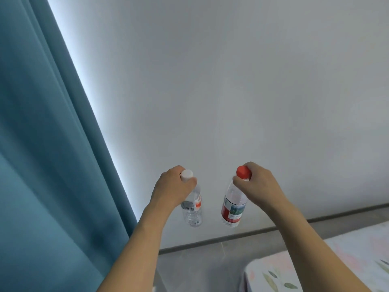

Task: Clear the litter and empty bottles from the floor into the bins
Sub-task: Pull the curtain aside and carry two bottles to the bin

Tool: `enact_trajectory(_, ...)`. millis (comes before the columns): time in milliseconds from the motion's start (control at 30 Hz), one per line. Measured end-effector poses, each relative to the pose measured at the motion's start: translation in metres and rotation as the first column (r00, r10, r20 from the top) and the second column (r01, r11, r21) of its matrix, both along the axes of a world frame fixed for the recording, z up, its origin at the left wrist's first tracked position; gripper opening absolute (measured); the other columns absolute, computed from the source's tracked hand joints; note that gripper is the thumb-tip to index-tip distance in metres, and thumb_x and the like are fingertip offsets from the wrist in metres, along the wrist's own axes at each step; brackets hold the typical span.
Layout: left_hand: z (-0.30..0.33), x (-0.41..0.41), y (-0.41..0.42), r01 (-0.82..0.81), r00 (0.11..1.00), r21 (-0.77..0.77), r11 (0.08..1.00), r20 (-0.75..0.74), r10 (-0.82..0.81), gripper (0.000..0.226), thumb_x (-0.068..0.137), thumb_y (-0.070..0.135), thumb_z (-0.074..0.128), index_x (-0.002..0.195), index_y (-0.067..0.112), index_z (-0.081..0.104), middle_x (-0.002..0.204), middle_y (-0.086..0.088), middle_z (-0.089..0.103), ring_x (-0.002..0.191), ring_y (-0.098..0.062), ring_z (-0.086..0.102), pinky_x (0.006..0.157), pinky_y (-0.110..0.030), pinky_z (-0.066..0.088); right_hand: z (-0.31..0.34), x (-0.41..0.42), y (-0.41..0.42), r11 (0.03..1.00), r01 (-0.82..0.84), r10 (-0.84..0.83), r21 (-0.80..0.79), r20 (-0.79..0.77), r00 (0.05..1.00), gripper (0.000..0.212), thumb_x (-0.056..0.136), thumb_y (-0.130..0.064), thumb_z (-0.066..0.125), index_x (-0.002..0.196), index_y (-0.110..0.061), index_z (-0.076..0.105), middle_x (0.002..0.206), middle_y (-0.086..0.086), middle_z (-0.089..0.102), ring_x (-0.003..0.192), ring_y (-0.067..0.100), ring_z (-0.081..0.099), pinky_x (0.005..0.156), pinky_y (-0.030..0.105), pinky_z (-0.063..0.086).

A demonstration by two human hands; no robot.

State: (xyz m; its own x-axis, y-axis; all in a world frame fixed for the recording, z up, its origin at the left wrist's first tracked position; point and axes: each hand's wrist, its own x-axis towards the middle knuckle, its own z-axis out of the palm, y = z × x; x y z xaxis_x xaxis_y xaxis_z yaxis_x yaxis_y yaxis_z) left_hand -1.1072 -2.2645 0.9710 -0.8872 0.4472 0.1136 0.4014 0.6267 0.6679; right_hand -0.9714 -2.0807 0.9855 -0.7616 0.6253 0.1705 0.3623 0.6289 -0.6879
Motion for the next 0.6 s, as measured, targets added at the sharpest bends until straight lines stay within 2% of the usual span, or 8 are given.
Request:
enact_trajectory(133, 0.005, -0.042, 0.03, 0.016, 1.0, 0.015, 1.0, -0.022, -0.016, 0.013, 0.08, 0.04, 0.061, 0.083, 0.027, 0.058, 0.078, 0.01, 0.061, 0.074, -0.012, 0.059, 0.059, -0.026, 0.044, -0.001, -0.042, 0.027, 1.0, 0.021, -0.021, 0.001, -0.007, 1.0, 0.016, 0.079, -0.033, 0.059, 0.084, -0.018, 0.055, 0.077, -0.002, 0.061, 0.073, 0.02, 0.059, 0.063, 0.037, 0.051)
enact_trajectory(367, 0.002, -0.108, 0.079, 0.102, 0.994, 0.004, 0.995, -0.029, -0.101, 0.015, 0.082, 0.04, 0.06, 0.089, 0.026, 0.059, 0.079, 0.011, 0.061, 0.073, -0.008, 0.058, 0.057, -0.025, 0.041, -0.006, -0.103, 0.059, 0.997, 0.083, -0.083, 0.005, 0.019, 0.996, 0.015, 0.079, -0.032, 0.059, 0.081, -0.018, 0.055, 0.076, -0.001, 0.06, 0.071, 0.02, 0.057, 0.061, 0.033, 0.047)
enact_trajectory(600, 0.007, -0.178, 0.127, 0.282, 0.959, -0.038, 0.959, -0.008, -0.282, 0.016, 0.082, 0.039, 0.061, 0.089, 0.025, 0.061, 0.08, 0.01, 0.062, 0.075, -0.012, 0.06, 0.061, -0.026, 0.047, -0.002, -0.152, 0.089, 0.971, 0.239, -0.239, -0.008, 0.01, 0.971, 0.015, 0.078, -0.032, 0.059, 0.081, -0.017, 0.055, 0.076, -0.001, 0.06, 0.068, 0.02, 0.055, 0.059, 0.033, 0.046)
